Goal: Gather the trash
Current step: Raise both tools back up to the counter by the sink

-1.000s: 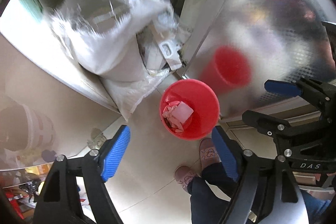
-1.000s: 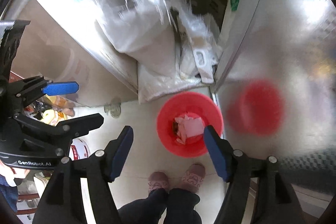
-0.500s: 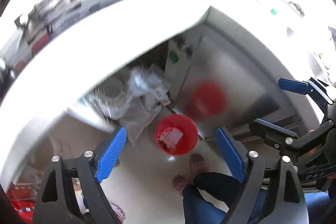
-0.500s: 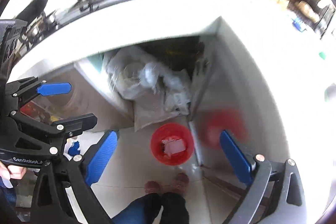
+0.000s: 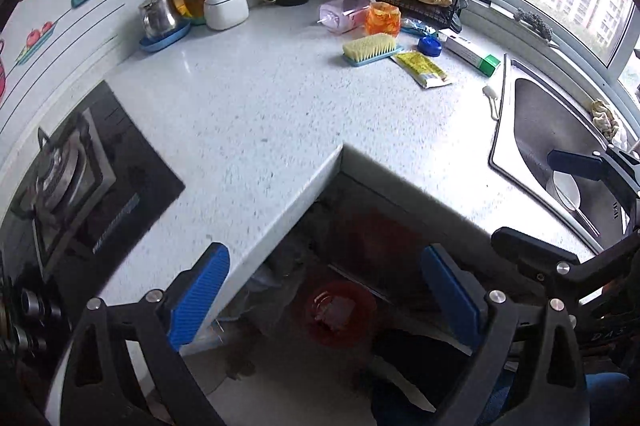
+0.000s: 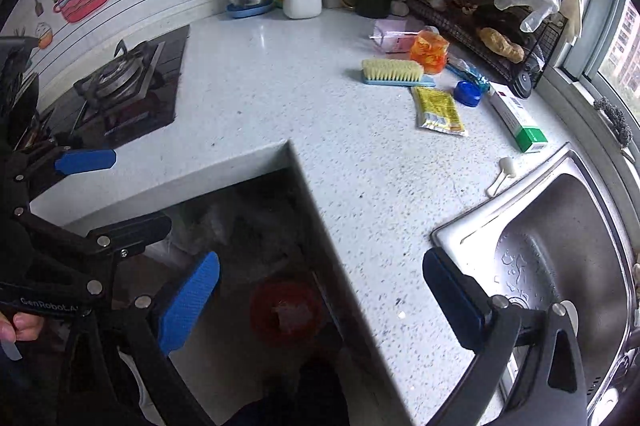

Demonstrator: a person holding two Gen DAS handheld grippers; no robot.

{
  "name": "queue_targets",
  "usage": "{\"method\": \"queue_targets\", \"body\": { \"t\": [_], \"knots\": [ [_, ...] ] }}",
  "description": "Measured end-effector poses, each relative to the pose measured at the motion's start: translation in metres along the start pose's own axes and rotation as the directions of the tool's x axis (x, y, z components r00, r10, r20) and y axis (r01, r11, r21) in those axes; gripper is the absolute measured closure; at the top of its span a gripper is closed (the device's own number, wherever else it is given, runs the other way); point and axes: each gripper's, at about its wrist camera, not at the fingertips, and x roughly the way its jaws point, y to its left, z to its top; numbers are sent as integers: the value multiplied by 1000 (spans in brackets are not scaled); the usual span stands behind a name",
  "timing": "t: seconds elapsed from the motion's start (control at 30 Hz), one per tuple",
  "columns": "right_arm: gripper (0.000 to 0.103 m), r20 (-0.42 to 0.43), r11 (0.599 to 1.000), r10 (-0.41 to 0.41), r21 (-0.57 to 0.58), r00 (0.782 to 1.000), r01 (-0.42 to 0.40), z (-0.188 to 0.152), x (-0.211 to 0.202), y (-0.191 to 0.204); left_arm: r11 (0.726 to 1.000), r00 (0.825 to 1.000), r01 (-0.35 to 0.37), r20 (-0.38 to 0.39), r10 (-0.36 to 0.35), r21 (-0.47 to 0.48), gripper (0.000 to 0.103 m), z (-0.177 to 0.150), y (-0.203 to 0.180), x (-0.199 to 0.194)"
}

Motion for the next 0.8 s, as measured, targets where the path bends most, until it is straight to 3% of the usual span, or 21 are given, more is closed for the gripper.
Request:
{"method": "queue_targets", "body": {
  "t": [0.27, 0.53, 0.8],
  "knots": [
    [1, 13, 998, -23, 56, 1000, 22, 61, 14, -58, 998, 1000, 21, -8, -20, 66, 7, 91, -7, 34],
    [1, -6, 995, -34, 97, 999, 34, 104, 40, -110, 988, 998, 54, -47, -48, 144, 7, 161, -22, 80],
    [1, -52, 975, -63, 209, 997, 73, 131, 71, -147, 949, 995, 86, -78, -65, 304, 7, 213, -34, 129]
  ]
}}
